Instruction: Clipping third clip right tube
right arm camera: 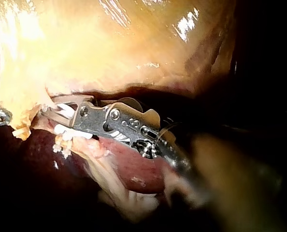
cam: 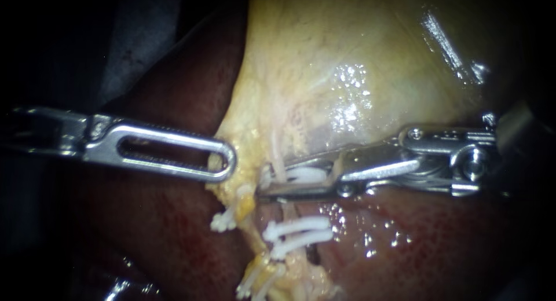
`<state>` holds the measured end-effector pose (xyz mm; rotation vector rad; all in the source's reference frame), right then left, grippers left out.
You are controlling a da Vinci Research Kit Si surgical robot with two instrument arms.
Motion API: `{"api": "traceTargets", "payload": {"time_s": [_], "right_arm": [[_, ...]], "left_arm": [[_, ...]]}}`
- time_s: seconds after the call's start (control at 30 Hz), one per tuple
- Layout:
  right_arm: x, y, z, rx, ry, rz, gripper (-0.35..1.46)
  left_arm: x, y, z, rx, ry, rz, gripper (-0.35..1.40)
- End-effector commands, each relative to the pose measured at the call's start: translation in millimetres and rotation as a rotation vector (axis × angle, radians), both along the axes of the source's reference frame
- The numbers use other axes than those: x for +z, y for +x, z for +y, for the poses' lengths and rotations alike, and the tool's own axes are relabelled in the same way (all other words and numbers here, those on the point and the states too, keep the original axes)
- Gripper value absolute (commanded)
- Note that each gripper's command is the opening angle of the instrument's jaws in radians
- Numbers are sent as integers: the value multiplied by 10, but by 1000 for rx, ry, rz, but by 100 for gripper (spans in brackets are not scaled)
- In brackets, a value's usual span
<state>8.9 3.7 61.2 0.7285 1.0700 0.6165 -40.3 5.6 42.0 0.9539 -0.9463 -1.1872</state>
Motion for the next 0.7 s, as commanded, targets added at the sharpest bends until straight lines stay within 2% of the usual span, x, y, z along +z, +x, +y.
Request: {"api": "traceTargets", "payload": {"time_s": [0.03,0.17,0.7], "right_arm": [[0,-1,3,6,0,-3,-34],[2,-6,6,11,0,-5,-35],[3,-3,-2,17,6,-8,-35]], "left_arm": [[0,0,0,0,0,0,-35],[0,0,0,0,0,0,-35],[2,0,1,0,-1,0,-35]]}}
